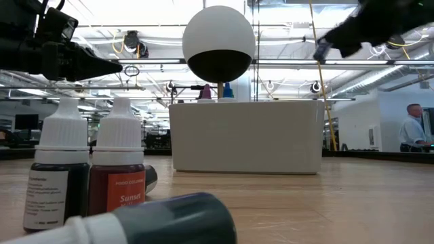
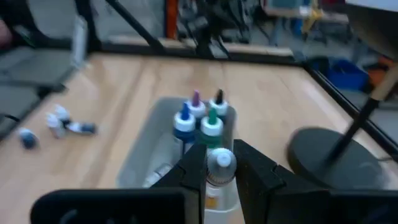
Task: Pick & Place food coloring
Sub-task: Put the small blue food coloring bottle into the gray bin
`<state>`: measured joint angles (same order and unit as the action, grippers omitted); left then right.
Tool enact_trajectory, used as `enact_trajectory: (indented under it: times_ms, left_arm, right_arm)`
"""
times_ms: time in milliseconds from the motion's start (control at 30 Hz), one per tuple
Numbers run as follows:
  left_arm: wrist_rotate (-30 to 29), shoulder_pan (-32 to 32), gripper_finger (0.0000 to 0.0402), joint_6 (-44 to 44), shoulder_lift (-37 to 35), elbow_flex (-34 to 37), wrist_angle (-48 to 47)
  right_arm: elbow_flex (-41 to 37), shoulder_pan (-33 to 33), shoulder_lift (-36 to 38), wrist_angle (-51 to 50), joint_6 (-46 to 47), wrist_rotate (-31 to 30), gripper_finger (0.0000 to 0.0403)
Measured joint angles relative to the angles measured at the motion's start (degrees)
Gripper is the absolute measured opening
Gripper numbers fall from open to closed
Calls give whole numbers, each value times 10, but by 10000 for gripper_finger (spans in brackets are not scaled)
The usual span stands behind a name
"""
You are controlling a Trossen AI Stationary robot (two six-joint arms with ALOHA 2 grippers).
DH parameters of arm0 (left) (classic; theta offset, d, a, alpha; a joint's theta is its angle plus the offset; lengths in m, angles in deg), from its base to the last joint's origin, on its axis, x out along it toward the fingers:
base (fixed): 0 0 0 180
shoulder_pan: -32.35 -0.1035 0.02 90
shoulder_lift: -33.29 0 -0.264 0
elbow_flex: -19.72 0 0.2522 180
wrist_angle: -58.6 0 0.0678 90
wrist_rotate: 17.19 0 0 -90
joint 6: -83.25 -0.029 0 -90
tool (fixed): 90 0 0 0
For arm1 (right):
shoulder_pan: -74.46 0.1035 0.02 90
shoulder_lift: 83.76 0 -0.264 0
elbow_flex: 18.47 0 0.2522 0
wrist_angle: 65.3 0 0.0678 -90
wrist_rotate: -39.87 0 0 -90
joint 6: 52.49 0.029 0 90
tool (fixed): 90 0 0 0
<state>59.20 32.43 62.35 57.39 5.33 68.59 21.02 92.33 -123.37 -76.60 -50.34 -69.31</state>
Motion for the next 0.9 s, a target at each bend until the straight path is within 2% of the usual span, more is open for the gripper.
enact_trajectory:
  times_ms: [233,333,533,700,900]
  left_arm:
    - [0,0,47,0,0,0,4]
    - [0,0,47,0,0,0,4]
    - [0,0,47,0,0,0,4]
    - [0,0,47,0,0,0,4]
    - [0,0,47,0,0,0,0]
  right_arm:
    - [205,-72,-195,-179,-2,44,48]
    - [284,-95,-289,-248,-14,44,48]
    - [380,-122,-432,-328,-12,44,48]
    - [422,-123,-485,-354,14,45,48]
    - [426,-117,-485,-344,55,45,48]
